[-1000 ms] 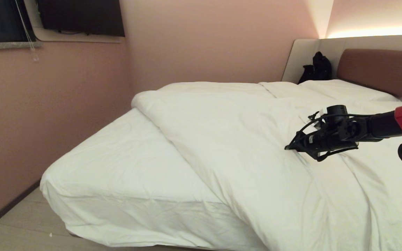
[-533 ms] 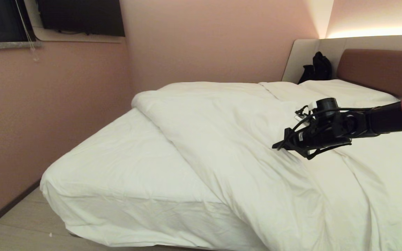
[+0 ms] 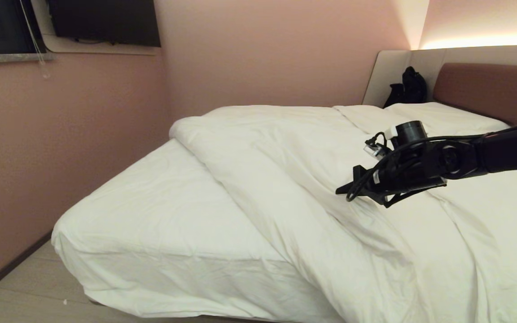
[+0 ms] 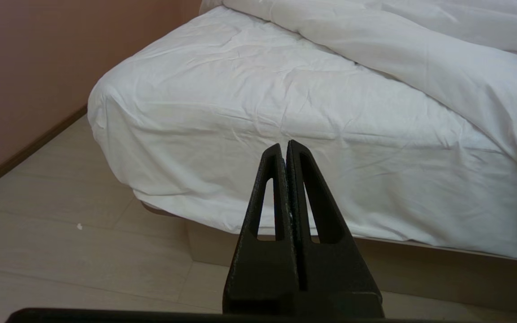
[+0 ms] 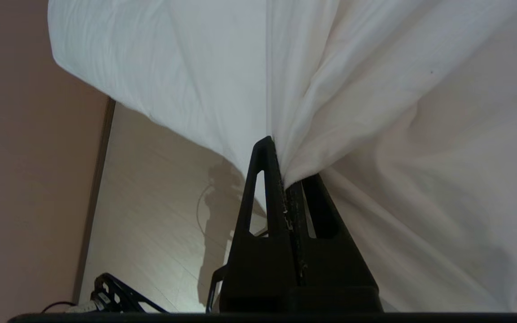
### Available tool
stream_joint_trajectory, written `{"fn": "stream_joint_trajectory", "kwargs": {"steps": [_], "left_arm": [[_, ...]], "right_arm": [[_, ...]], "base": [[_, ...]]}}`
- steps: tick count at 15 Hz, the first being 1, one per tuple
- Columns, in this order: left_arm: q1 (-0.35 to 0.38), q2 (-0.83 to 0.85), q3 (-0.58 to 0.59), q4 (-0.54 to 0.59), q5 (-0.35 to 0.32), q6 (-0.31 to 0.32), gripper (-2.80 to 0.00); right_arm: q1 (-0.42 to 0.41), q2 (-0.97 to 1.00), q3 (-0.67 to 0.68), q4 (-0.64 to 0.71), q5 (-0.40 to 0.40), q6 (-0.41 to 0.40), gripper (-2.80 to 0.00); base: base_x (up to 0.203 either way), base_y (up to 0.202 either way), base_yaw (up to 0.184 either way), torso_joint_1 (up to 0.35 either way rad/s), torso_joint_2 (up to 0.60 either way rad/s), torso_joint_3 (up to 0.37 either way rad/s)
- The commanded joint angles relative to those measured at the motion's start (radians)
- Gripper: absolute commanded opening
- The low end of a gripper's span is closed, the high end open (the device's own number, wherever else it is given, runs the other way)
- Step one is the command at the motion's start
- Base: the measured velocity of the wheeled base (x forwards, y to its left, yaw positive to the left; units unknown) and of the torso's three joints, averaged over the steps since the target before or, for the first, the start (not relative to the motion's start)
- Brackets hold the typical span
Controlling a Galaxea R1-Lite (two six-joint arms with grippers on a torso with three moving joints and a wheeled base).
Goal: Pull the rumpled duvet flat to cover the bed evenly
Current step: Flatten the corners of the folded blanket
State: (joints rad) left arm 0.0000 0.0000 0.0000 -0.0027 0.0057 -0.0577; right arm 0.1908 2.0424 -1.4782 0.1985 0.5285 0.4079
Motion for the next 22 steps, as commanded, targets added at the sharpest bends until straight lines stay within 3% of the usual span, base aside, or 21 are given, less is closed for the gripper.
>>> {"fn": "stream_joint_trajectory", "kwargs": {"steps": [1,8,15,17,22], "left_arm": [[0.0,0.0,0.0,0.0,0.0,-0.001,-2.8],[0.0,0.0,0.0,0.0,0.0,-0.001,-2.8],[0.0,0.0,0.0,0.0,0.0,-0.001,-2.8],[0.0,0.0,0.0,0.0,0.0,-0.001,-2.8],[0.0,0.0,0.0,0.0,0.0,-0.001,-2.8]], "right_arm": [[0.043,-0.04,0.028,0.0,0.003,0.0,-2.8],[0.165,-0.061,0.065,-0.001,-0.004,0.003,-2.8],[0.228,-0.057,0.098,-0.002,-0.007,0.002,-2.8],[0.29,-0.048,0.104,-0.003,-0.043,0.002,-2.8],[0.356,-0.032,0.107,0.002,-0.077,0.003,-2.8]], "base": [[0.0,0.0,0.0,0.0,0.0,0.0],[0.0,0.0,0.0,0.0,0.0,0.0],[0.0,0.0,0.0,0.0,0.0,0.0],[0.0,0.0,0.0,0.0,0.0,0.0],[0.0,0.0,0.0,0.0,0.0,0.0]]}}
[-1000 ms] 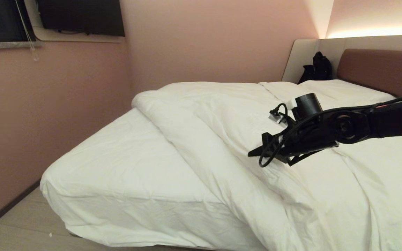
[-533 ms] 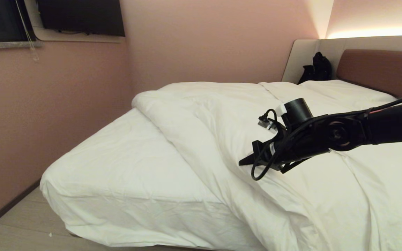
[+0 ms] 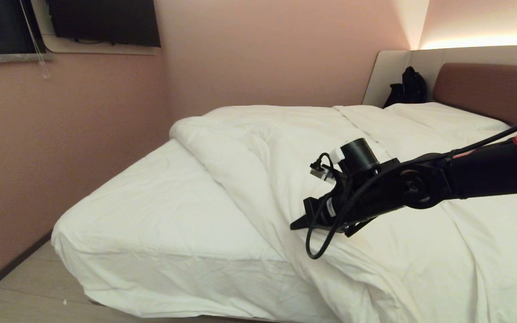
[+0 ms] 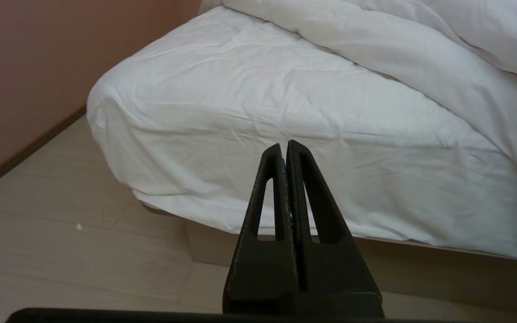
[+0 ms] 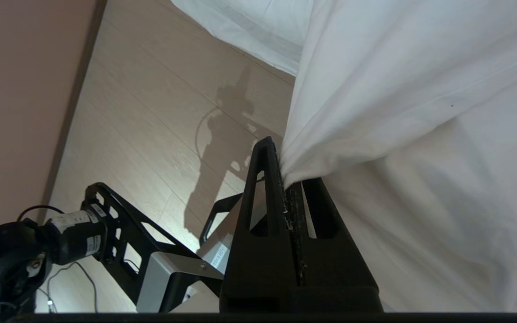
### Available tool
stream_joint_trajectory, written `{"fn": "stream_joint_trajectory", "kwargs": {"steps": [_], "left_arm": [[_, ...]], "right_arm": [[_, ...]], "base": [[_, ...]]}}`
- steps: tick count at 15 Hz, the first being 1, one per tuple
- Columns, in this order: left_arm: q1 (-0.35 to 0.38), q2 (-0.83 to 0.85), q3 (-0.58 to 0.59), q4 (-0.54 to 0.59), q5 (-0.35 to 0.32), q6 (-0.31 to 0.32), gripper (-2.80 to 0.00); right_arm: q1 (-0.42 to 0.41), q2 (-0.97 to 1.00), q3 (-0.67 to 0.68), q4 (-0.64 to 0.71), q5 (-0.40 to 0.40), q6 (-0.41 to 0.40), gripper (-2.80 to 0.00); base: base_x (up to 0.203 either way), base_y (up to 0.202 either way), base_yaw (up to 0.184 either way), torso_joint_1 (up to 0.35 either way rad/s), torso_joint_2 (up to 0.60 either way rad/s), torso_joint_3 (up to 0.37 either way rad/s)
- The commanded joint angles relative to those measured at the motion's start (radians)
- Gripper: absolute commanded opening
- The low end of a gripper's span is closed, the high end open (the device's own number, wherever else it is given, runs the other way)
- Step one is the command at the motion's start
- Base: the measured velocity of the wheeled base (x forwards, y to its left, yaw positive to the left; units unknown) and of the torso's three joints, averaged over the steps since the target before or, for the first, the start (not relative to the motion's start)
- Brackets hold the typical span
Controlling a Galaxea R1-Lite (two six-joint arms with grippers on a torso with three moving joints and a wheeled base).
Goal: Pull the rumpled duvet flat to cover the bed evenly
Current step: Flatten the corners of the folded blanket
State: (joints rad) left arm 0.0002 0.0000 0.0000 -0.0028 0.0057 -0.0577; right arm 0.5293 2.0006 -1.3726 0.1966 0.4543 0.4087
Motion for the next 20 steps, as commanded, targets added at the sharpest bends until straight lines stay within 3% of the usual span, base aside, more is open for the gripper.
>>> {"fn": "stream_joint_trajectory", "kwargs": {"steps": [1,5,20], "left_arm": [[0.0,0.0,0.0,0.0,0.0,-0.001,-2.8],[0.0,0.0,0.0,0.0,0.0,-0.001,-2.8],[0.0,0.0,0.0,0.0,0.0,-0.001,-2.8]], "right_arm": [[0.034,0.019,0.003,0.003,-0.007,0.002,-2.8],[0.083,0.054,0.003,-0.001,-0.049,0.002,-2.8],[0.126,0.116,-0.005,-0.006,-0.066,0.002,-2.8]], "base": [[0.0,0.0,0.0,0.0,0.0,0.0],[0.0,0.0,0.0,0.0,0.0,0.0],[0.0,0.0,0.0,0.0,0.0,0.0]]}}
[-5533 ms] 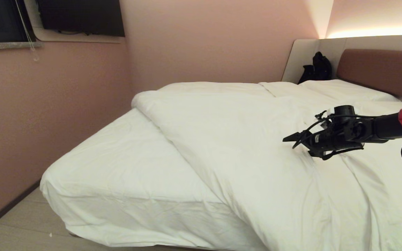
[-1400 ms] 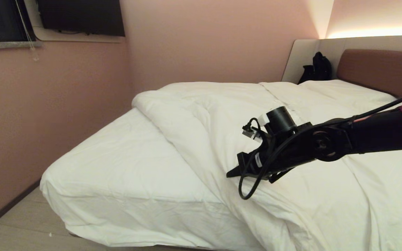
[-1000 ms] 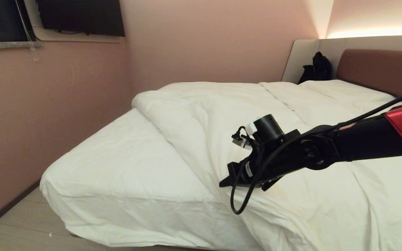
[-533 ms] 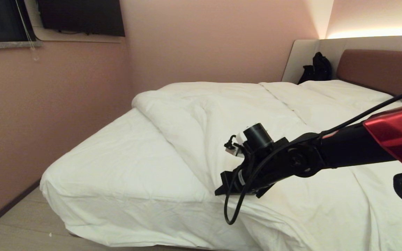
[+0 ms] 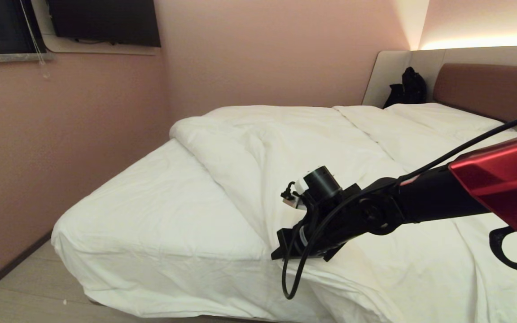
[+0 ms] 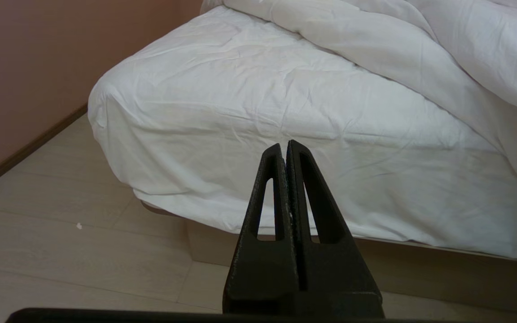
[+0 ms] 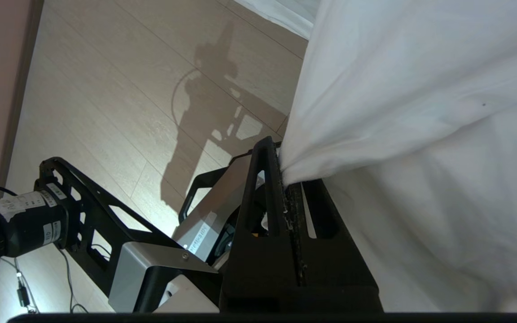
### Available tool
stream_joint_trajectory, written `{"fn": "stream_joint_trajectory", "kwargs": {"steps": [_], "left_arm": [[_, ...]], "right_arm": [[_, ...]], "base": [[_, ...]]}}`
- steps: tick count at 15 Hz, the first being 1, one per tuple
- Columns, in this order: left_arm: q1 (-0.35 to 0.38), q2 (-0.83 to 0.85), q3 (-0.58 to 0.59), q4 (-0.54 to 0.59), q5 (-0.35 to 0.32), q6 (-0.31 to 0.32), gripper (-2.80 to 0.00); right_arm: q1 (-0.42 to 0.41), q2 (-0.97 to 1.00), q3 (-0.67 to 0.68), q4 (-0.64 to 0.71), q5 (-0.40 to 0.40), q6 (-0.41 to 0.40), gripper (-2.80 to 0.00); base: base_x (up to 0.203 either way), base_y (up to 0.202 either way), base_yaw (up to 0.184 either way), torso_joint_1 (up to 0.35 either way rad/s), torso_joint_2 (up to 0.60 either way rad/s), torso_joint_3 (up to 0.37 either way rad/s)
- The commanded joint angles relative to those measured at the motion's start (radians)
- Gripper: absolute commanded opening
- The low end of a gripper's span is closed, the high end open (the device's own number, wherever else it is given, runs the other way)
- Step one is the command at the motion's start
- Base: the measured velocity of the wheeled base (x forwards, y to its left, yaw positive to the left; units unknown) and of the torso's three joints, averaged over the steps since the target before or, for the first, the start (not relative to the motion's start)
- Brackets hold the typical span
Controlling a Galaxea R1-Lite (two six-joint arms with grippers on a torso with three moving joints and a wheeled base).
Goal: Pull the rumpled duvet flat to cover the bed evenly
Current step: Flatten the corners of the folded blanket
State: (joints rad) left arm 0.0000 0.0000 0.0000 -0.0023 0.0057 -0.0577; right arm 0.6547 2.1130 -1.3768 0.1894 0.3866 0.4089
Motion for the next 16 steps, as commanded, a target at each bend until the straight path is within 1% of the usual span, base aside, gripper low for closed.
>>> {"fn": "stream_joint_trajectory", "kwargs": {"steps": [1,4,5,6,13,16], "left_arm": [[0.0,0.0,0.0,-0.001,0.0,-0.001,-2.8],[0.0,0.0,0.0,-0.001,0.0,-0.001,-2.8],[0.0,0.0,0.0,-0.001,0.0,-0.001,-2.8],[0.0,0.0,0.0,-0.001,0.0,-0.001,-2.8],[0.0,0.0,0.0,-0.001,0.0,-0.001,-2.8],[0.0,0.0,0.0,-0.001,0.0,-0.001,-2.8]], "right_arm": [[0.0,0.005,-0.001,0.001,0.0,0.002,-2.8],[0.0,0.005,0.001,0.001,-0.011,0.004,-2.8],[0.0,0.007,-0.001,0.001,-0.034,0.005,0.0],[0.0,0.01,-0.001,0.001,-0.046,0.008,0.0],[0.0,-0.019,-0.002,0.002,-0.049,0.012,0.0],[0.0,-0.046,-0.002,0.006,-0.053,0.03,0.0]], "base": [[0.0,0.0,0.0,0.0,0.0,0.0],[0.0,0.0,0.0,0.0,0.0,0.0],[0.0,0.0,0.0,0.0,0.0,0.0],[0.0,0.0,0.0,0.0,0.0,0.0],[0.0,0.0,0.0,0.0,0.0,0.0],[0.0,0.0,0.0,0.0,0.0,0.0]]}}
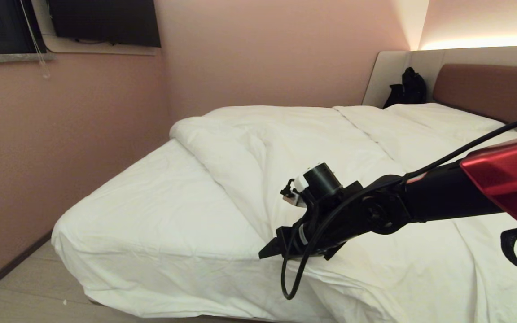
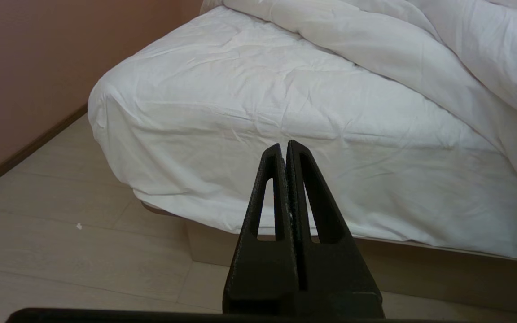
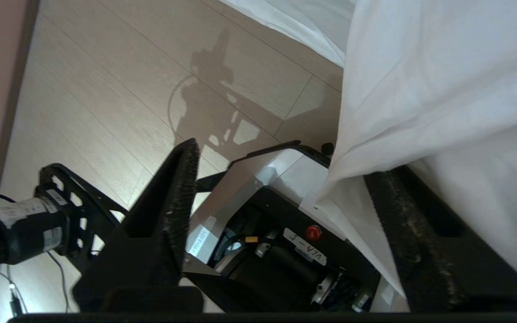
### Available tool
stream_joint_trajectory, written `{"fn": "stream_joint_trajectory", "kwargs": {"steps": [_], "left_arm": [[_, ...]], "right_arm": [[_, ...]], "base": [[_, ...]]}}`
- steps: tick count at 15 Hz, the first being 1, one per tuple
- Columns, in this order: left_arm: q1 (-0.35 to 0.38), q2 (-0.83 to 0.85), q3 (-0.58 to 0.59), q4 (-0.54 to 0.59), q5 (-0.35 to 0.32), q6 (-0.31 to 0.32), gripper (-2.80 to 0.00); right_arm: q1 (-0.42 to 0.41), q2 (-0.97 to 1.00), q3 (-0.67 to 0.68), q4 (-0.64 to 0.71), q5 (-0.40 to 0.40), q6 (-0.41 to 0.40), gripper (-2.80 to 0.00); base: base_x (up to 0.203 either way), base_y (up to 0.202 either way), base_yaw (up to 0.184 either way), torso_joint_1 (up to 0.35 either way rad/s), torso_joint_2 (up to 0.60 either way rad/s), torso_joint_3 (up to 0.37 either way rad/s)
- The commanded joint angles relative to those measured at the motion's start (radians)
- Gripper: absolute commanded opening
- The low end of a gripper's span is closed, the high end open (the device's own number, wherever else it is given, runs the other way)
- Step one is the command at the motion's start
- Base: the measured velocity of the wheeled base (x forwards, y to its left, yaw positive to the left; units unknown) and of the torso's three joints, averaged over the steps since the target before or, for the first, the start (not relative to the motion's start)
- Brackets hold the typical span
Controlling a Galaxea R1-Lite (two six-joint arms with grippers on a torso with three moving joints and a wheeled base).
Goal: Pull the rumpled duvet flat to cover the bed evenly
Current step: Flatten the corners of the folded blanket
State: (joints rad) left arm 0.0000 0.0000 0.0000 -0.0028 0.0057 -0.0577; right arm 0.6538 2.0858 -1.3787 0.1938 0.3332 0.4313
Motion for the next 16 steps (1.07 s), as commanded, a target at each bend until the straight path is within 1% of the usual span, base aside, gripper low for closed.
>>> {"fn": "stream_joint_trajectory", "kwargs": {"steps": [1,5,8,11,12,14,16], "left_arm": [[0.0,0.0,0.0,0.0,0.0,-0.001,-2.8],[0.0,0.0,0.0,0.0,0.0,-0.001,-2.8],[0.0,0.0,0.0,0.0,0.0,-0.001,-2.8],[0.0,0.0,0.0,0.0,0.0,-0.001,-2.8],[0.0,0.0,0.0,0.0,0.0,-0.001,-2.8],[0.0,0.0,0.0,0.0,0.0,-0.001,-2.8],[0.0,0.0,0.0,0.0,0.0,-0.001,-2.8]], "right_arm": [[0.001,-0.047,0.002,0.004,-0.004,0.009,0.0],[-0.008,-0.153,0.009,0.011,-0.021,0.03,0.0],[-0.037,-0.233,0.012,0.044,-0.028,0.039,0.0],[-0.105,-0.283,0.034,0.052,-0.028,0.044,0.0],[-0.148,-0.289,0.026,0.05,-0.027,0.045,0.0],[-0.186,-0.287,0.005,0.048,-0.025,0.047,0.0],[-0.274,-0.258,-0.038,0.044,-0.018,0.049,0.0]], "base": [[0.0,0.0,0.0,0.0,0.0,0.0],[0.0,0.0,0.0,0.0,0.0,0.0],[0.0,0.0,0.0,0.0,0.0,0.0],[0.0,0.0,0.0,0.0,0.0,0.0],[0.0,0.0,0.0,0.0,0.0,0.0],[0.0,0.0,0.0,0.0,0.0,0.0],[0.0,0.0,0.0,0.0,0.0,0.0]]}}
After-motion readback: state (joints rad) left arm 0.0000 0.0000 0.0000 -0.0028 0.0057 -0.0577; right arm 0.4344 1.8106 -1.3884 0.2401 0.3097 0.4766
